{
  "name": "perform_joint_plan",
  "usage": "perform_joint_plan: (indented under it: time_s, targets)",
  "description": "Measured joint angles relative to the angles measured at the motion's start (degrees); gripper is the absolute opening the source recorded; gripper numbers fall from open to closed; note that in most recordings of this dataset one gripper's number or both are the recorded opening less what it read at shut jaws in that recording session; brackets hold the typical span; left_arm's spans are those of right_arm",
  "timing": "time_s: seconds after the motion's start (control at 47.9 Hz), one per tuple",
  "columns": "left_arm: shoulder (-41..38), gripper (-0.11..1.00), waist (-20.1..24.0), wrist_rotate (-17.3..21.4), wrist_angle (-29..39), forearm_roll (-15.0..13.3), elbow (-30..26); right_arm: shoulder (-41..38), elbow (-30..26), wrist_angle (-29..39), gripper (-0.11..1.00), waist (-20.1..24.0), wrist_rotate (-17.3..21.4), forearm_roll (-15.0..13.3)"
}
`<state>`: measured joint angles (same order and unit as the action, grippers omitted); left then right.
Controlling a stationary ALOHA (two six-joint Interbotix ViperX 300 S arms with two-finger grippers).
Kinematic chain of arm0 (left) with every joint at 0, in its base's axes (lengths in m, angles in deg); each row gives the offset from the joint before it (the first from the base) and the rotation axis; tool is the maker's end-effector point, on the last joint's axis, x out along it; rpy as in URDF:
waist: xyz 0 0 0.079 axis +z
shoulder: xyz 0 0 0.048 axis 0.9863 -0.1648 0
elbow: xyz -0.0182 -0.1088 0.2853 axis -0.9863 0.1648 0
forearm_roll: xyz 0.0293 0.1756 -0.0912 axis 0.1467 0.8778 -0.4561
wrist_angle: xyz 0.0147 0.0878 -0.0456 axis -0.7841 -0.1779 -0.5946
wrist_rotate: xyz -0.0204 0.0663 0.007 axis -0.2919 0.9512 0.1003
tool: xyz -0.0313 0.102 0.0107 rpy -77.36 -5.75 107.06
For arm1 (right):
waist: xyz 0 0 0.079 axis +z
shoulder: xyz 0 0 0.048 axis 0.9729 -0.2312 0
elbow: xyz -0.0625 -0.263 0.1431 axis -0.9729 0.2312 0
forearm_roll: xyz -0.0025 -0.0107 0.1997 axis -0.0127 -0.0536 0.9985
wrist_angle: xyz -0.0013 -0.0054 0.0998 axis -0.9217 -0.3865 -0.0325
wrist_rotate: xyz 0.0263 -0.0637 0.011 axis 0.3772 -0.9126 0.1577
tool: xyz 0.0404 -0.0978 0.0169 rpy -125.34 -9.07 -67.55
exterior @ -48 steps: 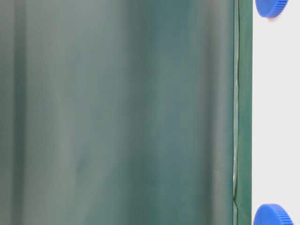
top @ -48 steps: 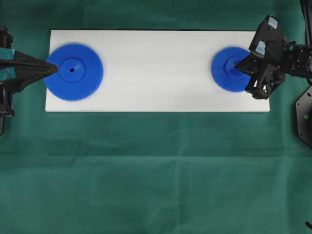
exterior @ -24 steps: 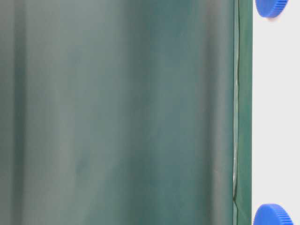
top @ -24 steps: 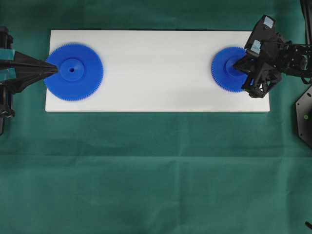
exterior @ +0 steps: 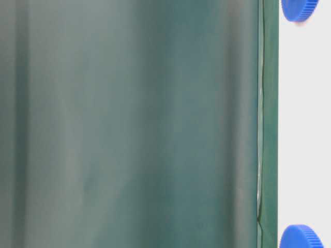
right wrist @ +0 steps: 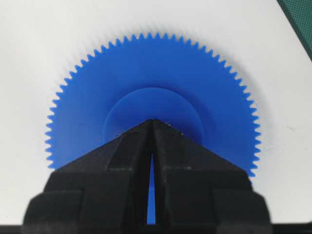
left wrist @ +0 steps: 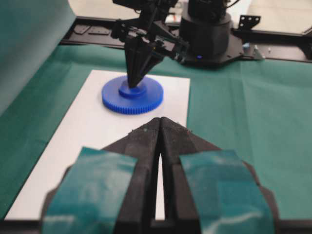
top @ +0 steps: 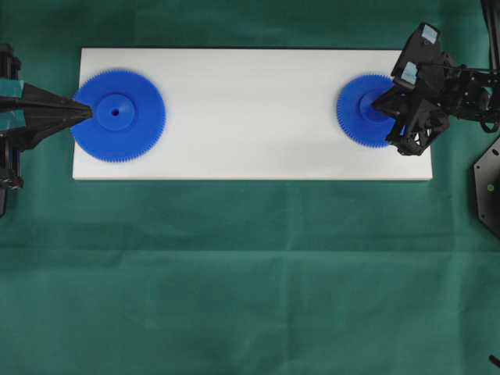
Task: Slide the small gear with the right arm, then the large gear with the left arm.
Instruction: 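Slide the small gear left with the right gripper until it meshes with the large gear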
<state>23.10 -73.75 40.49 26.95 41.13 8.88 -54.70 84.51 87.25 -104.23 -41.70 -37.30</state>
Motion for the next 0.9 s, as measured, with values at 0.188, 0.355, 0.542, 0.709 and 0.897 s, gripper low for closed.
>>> perform_joint_plan:
  time_s: [0.188,0.355,0.542,0.709,0.897]
  targets:
    - [0.00,-0.01,0.00,-0.09,0.00,0.00,0.09,0.00,-0.26,1.14,0.50,-0.18,0.00,0.00]
    - [0.00,-0.01,0.00,-0.09,0.00,0.00,0.26,0.00,-0.26,1.32,0.50,-0.18,0.00,0.00]
    - [0.09,-0.01,0.00,0.00,0.00,0.00,0.35,0.09,-0.26,1.32,0.50,-0.18,0.00,0.00]
    - [0.00,-0.01,0.00,-0.09,0.00,0.00,0.35,-0.70,-0.35,0.70,0.50,-0.18,1.41,0.00]
    - [0.09,-0.01,0.00,-0.09,0.00,0.00,0.53,-4.48,-2.37,-2.11,0.50,0.88,2.20,0.00]
